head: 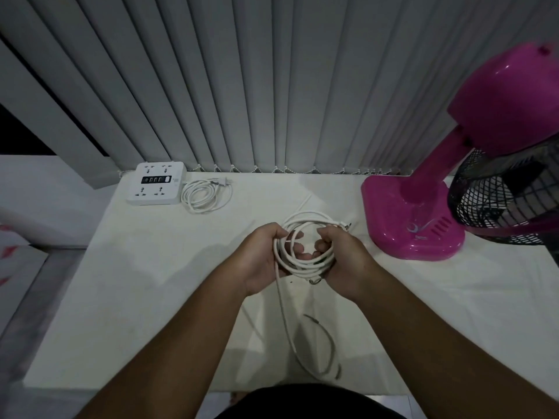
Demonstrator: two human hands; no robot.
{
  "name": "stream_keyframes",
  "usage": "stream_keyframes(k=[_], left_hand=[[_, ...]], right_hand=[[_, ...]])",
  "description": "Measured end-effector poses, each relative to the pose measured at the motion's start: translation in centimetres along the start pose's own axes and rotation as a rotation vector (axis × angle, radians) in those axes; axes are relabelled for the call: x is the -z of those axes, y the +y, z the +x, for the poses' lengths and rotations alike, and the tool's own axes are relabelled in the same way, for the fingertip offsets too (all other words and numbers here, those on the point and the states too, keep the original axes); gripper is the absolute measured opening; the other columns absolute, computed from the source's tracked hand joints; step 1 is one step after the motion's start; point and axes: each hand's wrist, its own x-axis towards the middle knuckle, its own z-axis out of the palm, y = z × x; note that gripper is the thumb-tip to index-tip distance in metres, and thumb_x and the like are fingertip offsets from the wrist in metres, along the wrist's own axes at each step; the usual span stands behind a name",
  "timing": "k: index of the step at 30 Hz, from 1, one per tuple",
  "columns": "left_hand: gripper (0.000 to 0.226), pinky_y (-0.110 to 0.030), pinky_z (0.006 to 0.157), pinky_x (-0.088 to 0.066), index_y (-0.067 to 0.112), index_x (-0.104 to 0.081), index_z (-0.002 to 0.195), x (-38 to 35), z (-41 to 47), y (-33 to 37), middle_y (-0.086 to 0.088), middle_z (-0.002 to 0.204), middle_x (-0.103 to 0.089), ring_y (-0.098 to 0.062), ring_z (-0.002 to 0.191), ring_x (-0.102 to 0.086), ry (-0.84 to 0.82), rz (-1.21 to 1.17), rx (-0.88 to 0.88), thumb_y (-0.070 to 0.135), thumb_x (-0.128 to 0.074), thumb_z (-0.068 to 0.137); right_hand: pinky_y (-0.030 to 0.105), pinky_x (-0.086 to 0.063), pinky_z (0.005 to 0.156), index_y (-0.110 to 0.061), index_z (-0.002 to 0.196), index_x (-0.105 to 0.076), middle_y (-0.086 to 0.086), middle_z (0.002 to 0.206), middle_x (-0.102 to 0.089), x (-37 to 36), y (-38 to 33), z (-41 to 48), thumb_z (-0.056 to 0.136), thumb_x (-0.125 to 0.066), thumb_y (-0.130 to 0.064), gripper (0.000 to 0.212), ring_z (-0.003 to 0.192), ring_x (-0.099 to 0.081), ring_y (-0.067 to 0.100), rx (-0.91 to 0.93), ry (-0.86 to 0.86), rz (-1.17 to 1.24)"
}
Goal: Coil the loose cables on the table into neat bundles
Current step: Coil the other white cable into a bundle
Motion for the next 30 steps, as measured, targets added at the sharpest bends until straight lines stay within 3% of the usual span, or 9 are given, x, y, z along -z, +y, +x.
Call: stream_keyframes(k=[4, 9, 11, 14, 17, 19, 22, 27, 30], left_hand=[[0.016, -0.031, 0.062, -0.045, 0.010, -0.054, 0.086, 0.0, 0.0, -0.7, -0.002, 0.055, -0.044, -0.023, 0.053, -0.054, 0.074, -0.071, -0.012, 0.015, -0.039, 0.086], [0.014, -0.030, 0.056, -0.039, 0.009, -0.049, 0.087, 0.9, 0.0, -1.4, -0.001, 0.057, -0.029, -0.019, 0.050, -0.030, 0.137, -0.118, -0.072, 0.005, -0.037, 0.080], [0.016, -0.032, 0.057, -0.036, 0.006, -0.050, 0.087, 1.4, 0.0, -1.5, -0.002, 0.059, -0.026, -0.019, 0.050, -0.025, 0.177, -0.031, -0.092, 0.004, -0.036, 0.080], [0.016, -0.029, 0.053, -0.032, 0.004, -0.053, 0.083, 1.8, -0.1, -1.6, -0.004, 0.060, -0.025, -0.019, 0.047, -0.023, 0.175, 0.146, -0.094, 0.003, -0.037, 0.081], [0.020, -0.030, 0.053, -0.030, 0.001, -0.056, 0.087, 1.5, -0.2, -1.8, -0.006, 0.059, -0.029, -0.019, 0.046, -0.026, 0.117, 0.235, -0.089, 0.006, -0.043, 0.074], [0.028, -0.031, 0.054, -0.031, 0.000, -0.059, 0.092, 1.3, -0.2, -2.1, -0.005, 0.060, -0.035, -0.018, 0.049, -0.031, 0.067, 0.179, -0.083, 0.009, -0.045, 0.070], [0.031, -0.029, 0.057, -0.037, 0.000, -0.062, 0.101, 1.3, -0.2, -2.4, -0.004, 0.064, -0.045, -0.018, 0.056, -0.044, 0.002, -0.002, -0.074, 0.007, -0.039, 0.081], [0.022, -0.037, 0.080, -0.048, 0.011, -0.065, 0.094, 2.1, -0.4, -3.3, 0.000, 0.064, -0.051, -0.024, 0.072, -0.066, 0.015, -0.116, -0.018, 0.018, -0.046, 0.088], [0.018, -0.041, 0.082, -0.049, 0.007, -0.060, 0.088, 2.2, -0.5, -4.1, -0.002, 0.059, -0.043, -0.025, 0.058, -0.058, 0.068, -0.226, -0.046, 0.012, -0.043, 0.084]], right_hand=[[0.029, -0.043, 0.052, -0.016, 0.080, -0.057, 0.000, 0.061, -0.045, 0.0, 0.8, -0.1, 0.100, -0.056, -0.019, 0.020, 0.050, -0.044, 0.014, -0.025, -0.028, -0.031], [0.032, -0.047, 0.073, -0.015, 0.087, -0.061, 0.003, 0.071, -0.056, 1.2, 0.5, -0.4, 0.088, -0.070, -0.013, 0.009, 0.067, -0.057, 0.017, -0.089, -0.287, -0.122], [0.033, -0.050, 0.082, -0.012, 0.096, -0.065, 0.007, 0.080, -0.066, 2.1, -0.2, -0.4, 0.081, -0.074, -0.014, 0.018, 0.078, -0.065, 0.020, -0.124, -0.361, -0.154], [0.031, -0.048, 0.071, -0.011, 0.098, -0.065, 0.009, 0.085, -0.068, 2.6, -0.6, -0.3, 0.084, -0.072, -0.015, 0.016, 0.080, -0.067, 0.021, -0.113, -0.391, -0.381], [0.028, -0.044, 0.054, -0.011, 0.091, -0.065, 0.008, 0.072, -0.063, 2.0, -0.2, -0.2, 0.086, -0.067, -0.015, 0.006, 0.067, -0.062, 0.022, -0.100, -0.305, -0.603], [0.030, -0.040, 0.054, -0.011, 0.087, -0.065, 0.004, 0.061, -0.053, 1.5, 0.1, -0.2, 0.080, -0.061, -0.018, 0.010, 0.057, -0.057, 0.021, -0.092, -0.222, -0.636], [0.038, -0.041, 0.064, -0.011, 0.083, -0.056, 0.002, 0.054, -0.039, 1.1, 0.2, 0.1, 0.076, -0.056, -0.017, 0.010, 0.051, -0.048, 0.020, -0.043, -0.136, -0.528], [0.031, -0.038, 0.056, -0.016, 0.077, -0.050, 0.001, 0.055, -0.037, 0.9, 1.6, 0.3, 0.084, -0.050, -0.012, 0.008, 0.054, -0.043, 0.020, -0.121, -0.068, -0.119], [0.034, -0.041, 0.062, -0.015, 0.079, -0.052, 0.002, 0.058, -0.045, 1.2, 2.8, 0.1, 0.088, -0.050, -0.014, 0.010, 0.058, -0.049, 0.021, -0.168, -0.078, -0.125]])
